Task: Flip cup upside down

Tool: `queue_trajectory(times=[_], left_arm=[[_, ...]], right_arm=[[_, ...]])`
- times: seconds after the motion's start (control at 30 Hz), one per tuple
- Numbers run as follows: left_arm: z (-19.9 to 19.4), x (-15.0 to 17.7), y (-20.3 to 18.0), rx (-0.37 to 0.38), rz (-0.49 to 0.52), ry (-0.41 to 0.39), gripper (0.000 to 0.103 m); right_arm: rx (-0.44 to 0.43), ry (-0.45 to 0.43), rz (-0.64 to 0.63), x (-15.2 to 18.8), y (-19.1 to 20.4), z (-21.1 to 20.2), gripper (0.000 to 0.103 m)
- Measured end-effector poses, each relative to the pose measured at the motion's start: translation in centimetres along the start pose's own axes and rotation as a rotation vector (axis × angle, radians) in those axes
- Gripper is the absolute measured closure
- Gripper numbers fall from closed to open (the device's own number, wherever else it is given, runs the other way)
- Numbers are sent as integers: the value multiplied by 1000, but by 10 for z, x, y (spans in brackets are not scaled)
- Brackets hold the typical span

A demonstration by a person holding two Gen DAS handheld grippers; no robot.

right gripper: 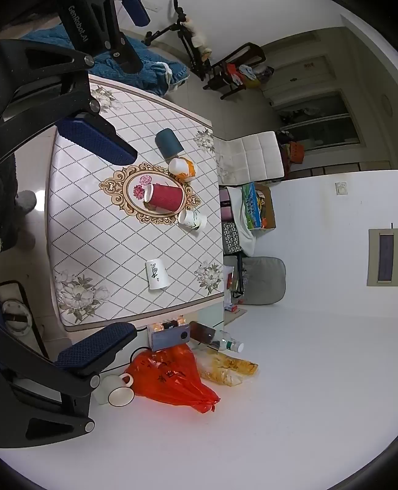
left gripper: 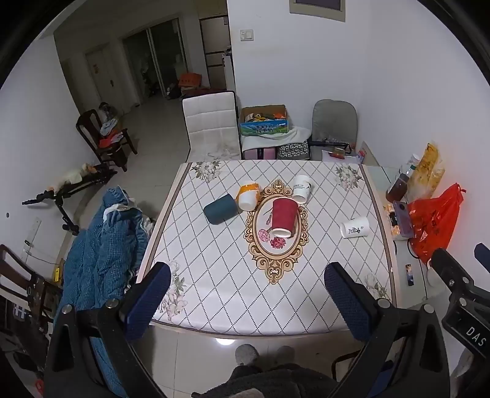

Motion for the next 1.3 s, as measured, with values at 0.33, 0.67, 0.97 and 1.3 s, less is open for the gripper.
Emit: queue_trajectory(times=[0.33,0.67,0.97,1.3], left_arm=[[-1,-3,1,0,6,2,0],[3,-1,-1,-6,6,-1,0],[2,-2,0,-8,5,-5,0],[-2,-4,-1,-7,5,-7,0]], right_arm=[[4,-6,-9,-1,0,0,0],[3,-8,-7,2,-5,3,0],[-7,-11,-6,-2,-3,-1,0],[-12,-14,-10,-2,5,-2,0]])
Point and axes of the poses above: each gripper's, at about its wrist camera, not at the fingertips, and z roughly the way its jaws point, y to its left, x to its underside, the point moved 7 cm from there along z, roughly the way its jaws point, and after that the axes turned 4 degrees about -z, right-handed, at the moved point
